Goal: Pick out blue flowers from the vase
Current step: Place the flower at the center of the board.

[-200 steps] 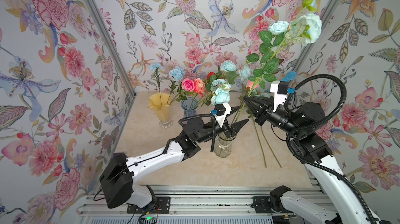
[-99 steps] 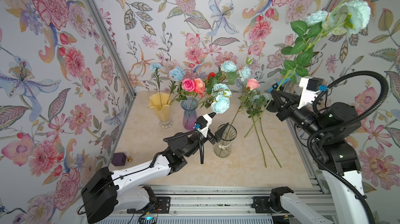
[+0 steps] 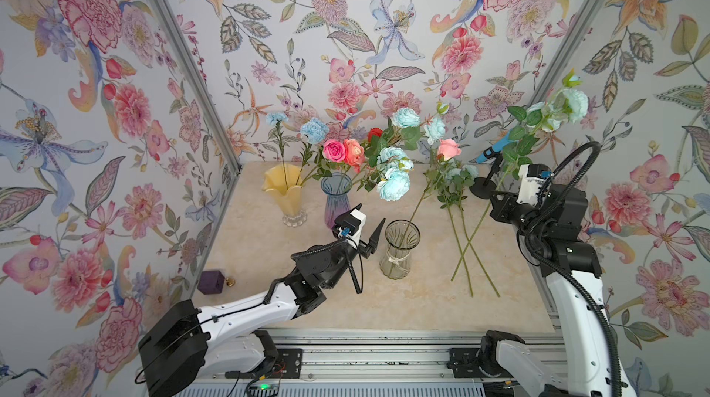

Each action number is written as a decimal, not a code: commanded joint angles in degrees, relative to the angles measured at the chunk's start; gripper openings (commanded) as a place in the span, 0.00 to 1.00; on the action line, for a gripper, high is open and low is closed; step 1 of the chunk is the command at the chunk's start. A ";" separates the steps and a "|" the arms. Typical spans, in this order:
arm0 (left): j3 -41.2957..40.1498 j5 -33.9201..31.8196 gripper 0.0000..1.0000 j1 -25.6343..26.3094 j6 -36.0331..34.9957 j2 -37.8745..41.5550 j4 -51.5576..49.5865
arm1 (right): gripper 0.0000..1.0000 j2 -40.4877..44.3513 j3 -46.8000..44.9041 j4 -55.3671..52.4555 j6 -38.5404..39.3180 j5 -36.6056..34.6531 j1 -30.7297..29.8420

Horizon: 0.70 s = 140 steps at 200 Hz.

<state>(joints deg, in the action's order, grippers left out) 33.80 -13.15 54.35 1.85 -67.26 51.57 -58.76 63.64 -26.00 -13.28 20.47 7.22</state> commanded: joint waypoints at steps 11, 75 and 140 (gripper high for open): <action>-1.37 -3.01 0.72 -1.17 -0.88 1.47 3.58 | 0.00 -5.89 -0.42 -0.52 2.59 -2.00 -0.49; -1.41 -4.29 0.72 -1.33 -1.31 -0.48 4.73 | 0.00 -21.25 1.90 0.52 5.34 -9.22 -8.53; -1.46 -4.10 0.73 -1.65 -0.88 -1.82 5.65 | 0.00 -34.53 8.53 1.13 7.26 -7.38 -11.23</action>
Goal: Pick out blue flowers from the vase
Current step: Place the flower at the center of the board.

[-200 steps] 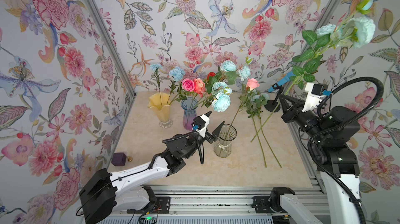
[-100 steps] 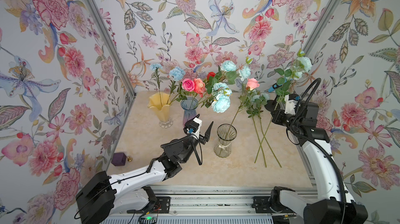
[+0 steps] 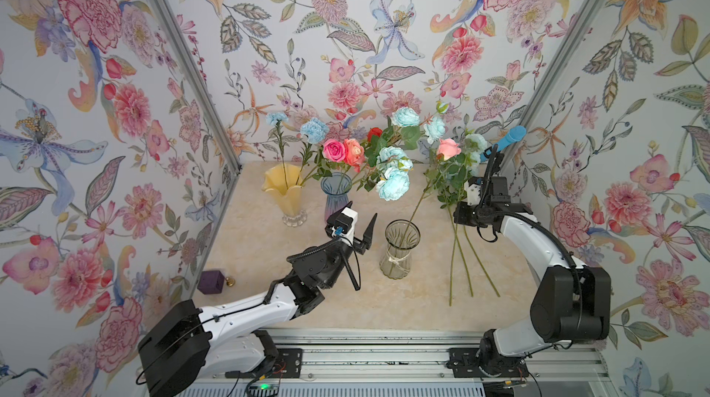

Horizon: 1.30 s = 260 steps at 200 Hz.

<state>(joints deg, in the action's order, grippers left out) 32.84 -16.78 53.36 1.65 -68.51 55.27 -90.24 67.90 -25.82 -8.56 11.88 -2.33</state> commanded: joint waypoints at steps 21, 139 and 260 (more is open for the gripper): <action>-0.72 -0.57 0.73 -0.72 -0.64 -0.48 2.04 | 0.00 -8.16 8.59 -1.49 4.40 1.94 -3.56; -0.66 -0.36 0.73 -0.88 -0.33 -0.77 2.04 | 0.00 -28.42 19.47 -7.49 7.72 -2.89 -4.73; -0.45 0.25 0.73 -1.07 0.11 -1.60 2.17 | 0.11 -30.86 19.12 -7.48 4.95 -3.80 -1.10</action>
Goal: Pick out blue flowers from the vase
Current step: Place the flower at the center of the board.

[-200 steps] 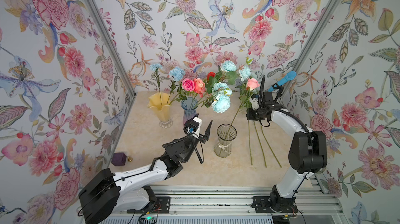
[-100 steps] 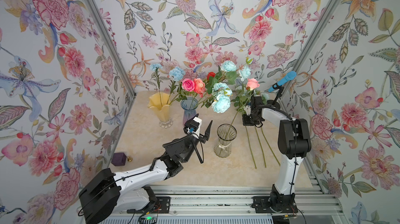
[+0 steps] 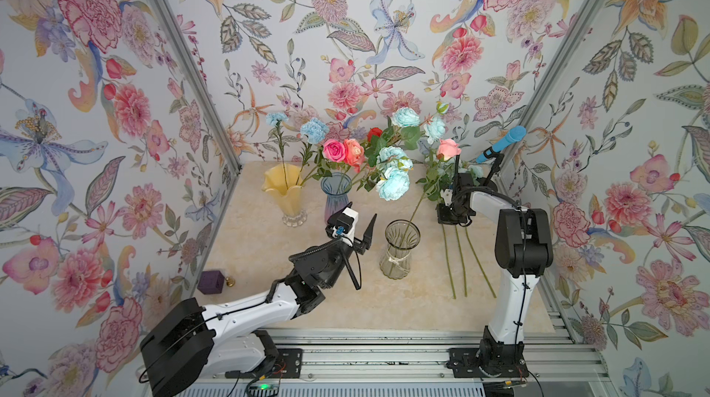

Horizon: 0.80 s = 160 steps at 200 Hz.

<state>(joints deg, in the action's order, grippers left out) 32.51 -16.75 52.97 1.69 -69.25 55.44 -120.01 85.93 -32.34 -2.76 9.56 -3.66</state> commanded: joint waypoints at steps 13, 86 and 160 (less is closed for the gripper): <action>0.00 0.23 0.73 -0.63 0.06 -0.97 2.00 | 0.16 -0.37 0.68 -0.58 -0.84 -1.25 0.01; 1.65 0.85 0.73 -0.68 1.16 -3.73 1.86 | 0.40 21.45 -14.57 7.88 -4.22 3.39 -1.15; 1.81 -0.18 0.73 -0.76 1.82 -4.29 1.56 | 0.44 52.28 -29.83 8.91 -12.71 14.31 -4.32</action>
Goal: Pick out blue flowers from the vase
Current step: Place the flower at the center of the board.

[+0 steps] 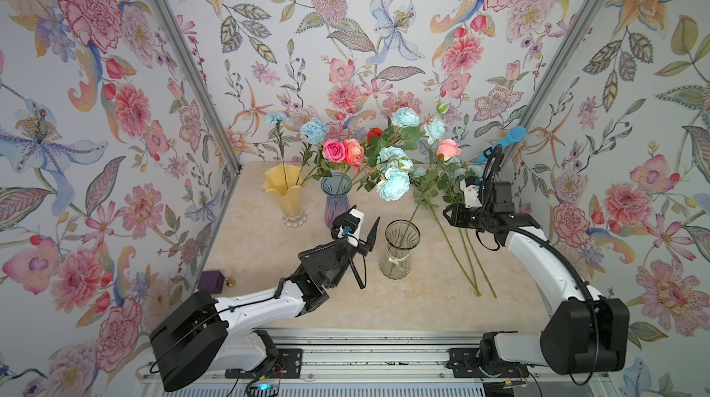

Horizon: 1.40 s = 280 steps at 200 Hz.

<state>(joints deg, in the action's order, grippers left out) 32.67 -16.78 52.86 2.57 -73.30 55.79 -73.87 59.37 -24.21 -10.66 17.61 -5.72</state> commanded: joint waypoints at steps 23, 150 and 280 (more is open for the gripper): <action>1.62 -0.35 0.73 -0.63 1.03 -0.10 1.15 | 0.45 9.66 -3.75 0.74 -7.58 6.50 -7.22; -0.02 -0.55 0.73 -1.18 1.37 2.00 1.84 | 0.32 0.22 3.95 -3.48 -8.57 -8.55 -24.08; -0.26 -0.37 0.73 -1.44 1.74 1.92 2.27 | 0.00 5.31 -0.30 -2.13 -6.12 -1.22 -6.12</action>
<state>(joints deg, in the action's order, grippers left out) 32.64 -16.95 52.05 3.64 -72.20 55.83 -69.38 59.61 -27.90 -19.29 13.85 -17.47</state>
